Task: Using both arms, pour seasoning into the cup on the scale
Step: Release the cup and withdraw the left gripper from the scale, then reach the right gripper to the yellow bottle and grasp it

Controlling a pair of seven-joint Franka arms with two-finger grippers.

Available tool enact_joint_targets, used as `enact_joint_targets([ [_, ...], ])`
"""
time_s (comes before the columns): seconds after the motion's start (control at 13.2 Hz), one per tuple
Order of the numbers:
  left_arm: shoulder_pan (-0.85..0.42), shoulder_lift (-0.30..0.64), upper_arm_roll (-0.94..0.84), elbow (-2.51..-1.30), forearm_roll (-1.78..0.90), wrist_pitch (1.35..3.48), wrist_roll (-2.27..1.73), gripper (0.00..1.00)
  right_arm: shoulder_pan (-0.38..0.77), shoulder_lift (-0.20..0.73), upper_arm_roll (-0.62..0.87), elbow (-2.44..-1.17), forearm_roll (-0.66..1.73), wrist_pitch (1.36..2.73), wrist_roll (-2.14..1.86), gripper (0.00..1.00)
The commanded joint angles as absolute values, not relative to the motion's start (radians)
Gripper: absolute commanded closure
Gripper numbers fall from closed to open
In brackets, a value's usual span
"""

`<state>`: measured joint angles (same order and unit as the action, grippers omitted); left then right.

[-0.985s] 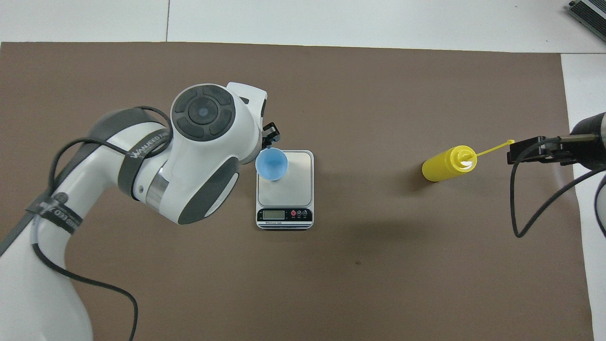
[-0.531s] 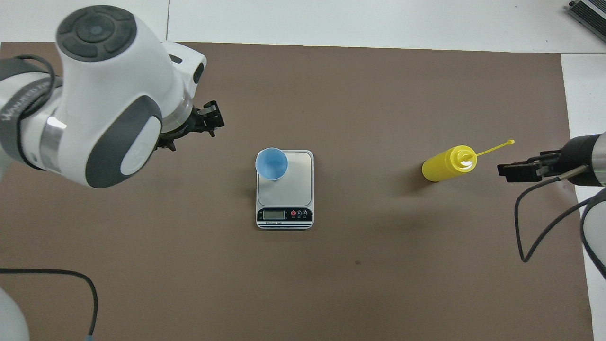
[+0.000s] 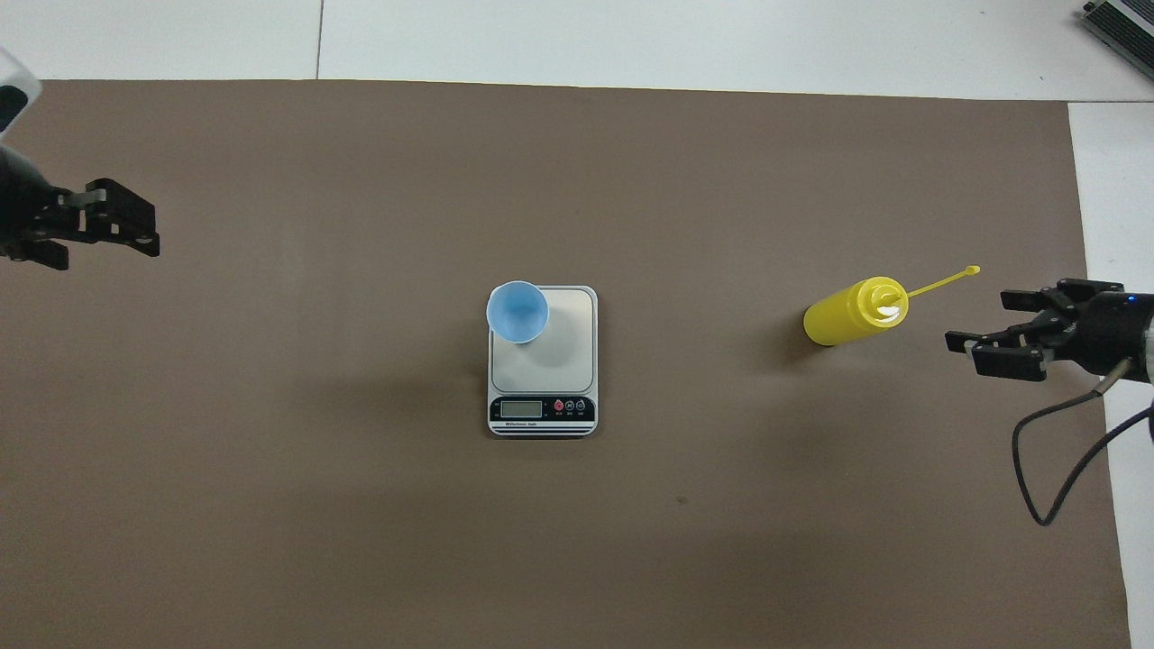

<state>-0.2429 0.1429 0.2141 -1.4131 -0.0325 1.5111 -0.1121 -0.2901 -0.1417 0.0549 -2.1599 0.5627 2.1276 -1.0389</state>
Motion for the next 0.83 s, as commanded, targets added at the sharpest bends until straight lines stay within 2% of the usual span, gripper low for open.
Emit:
enact_joint_targets([
  [0.0,-0.255,0.066,0.244,-1.567,-0.046,1.551,-0.032,0.14,-0.331,-0.085,0.057,-2.194,0.723,2.157,-1.3,0.0],
  [0.15,-0.255,-0.004,0.242,-1.722,-0.044,1.652,-0.028,0.13,-0.36,-0.034,0.057,-2.207,0.836,2.158,-1.483,0.0],
  [0.23,-0.255,-0.024,0.244,-1.761,-0.044,1.679,-0.026,0.13,-0.36,-0.012,0.057,-2.207,0.871,2.158,-1.529,0.0],
  [0.45,-0.233,-0.029,0.244,-1.766,-0.041,1.68,-0.009,0.11,-0.359,0.06,0.057,-2.212,1.012,2.172,-1.726,0.0],
  [0.76,-0.21,-0.043,0.242,-1.792,-0.041,1.684,0.015,0.1,-0.347,0.109,0.058,-2.238,1.139,2.186,-1.88,0.0],
])
